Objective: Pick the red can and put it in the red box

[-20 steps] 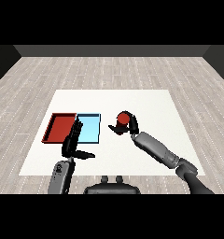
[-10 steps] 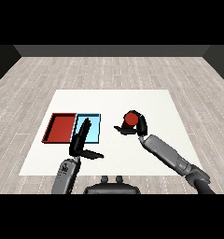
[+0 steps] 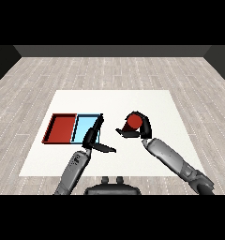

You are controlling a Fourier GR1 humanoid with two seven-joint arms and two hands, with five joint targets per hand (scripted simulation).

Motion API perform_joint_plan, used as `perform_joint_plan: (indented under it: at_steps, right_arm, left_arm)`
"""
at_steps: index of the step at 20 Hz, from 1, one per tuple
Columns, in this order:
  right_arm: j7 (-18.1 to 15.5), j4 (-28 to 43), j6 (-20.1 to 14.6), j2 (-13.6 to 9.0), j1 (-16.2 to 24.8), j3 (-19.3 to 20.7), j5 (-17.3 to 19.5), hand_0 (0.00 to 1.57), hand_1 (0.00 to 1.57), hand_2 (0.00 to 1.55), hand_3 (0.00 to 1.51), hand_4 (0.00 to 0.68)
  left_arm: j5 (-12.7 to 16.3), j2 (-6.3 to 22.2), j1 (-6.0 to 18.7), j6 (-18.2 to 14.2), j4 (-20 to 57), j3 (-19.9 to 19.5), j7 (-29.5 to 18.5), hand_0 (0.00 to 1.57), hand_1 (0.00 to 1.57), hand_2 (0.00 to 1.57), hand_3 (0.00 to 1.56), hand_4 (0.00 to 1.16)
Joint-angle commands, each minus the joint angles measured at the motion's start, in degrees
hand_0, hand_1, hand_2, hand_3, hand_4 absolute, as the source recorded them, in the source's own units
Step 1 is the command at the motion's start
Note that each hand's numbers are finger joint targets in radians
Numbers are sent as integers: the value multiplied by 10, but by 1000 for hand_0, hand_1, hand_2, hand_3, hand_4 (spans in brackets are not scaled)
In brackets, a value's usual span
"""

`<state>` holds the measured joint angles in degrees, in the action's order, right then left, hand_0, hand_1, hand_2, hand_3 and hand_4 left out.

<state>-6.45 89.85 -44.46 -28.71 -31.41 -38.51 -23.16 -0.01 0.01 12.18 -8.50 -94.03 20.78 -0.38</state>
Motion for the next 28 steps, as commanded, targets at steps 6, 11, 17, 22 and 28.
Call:
perform_joint_plan:
  at_steps: [6,11,17,22,28]
  right_arm:
    - [72,56,30,40,32,41,104,1494,1494,1446,1381,537]
    - [106,62,68,68,16,68,149,1448,1448,1436,1382,536]
    - [66,-1,88,152,21,71,185,1472,1472,1443,1380,562]
    - [96,28,108,188,35,87,243,1463,1463,1430,1369,565]
    - [158,54,138,216,12,98,283,1490,1490,1446,1371,563]
  left_arm:
    - [34,0,39,-42,55,35,4,0,0,0,0,0]
    - [48,0,29,-32,49,38,6,0,0,0,0,0]
    - [105,0,92,-95,139,73,-30,0,0,0,0,0]
    - [69,0,22,-65,85,61,-17,0,0,0,0,0]
    - [112,0,103,-54,183,23,-52,0,0,0,0,0]
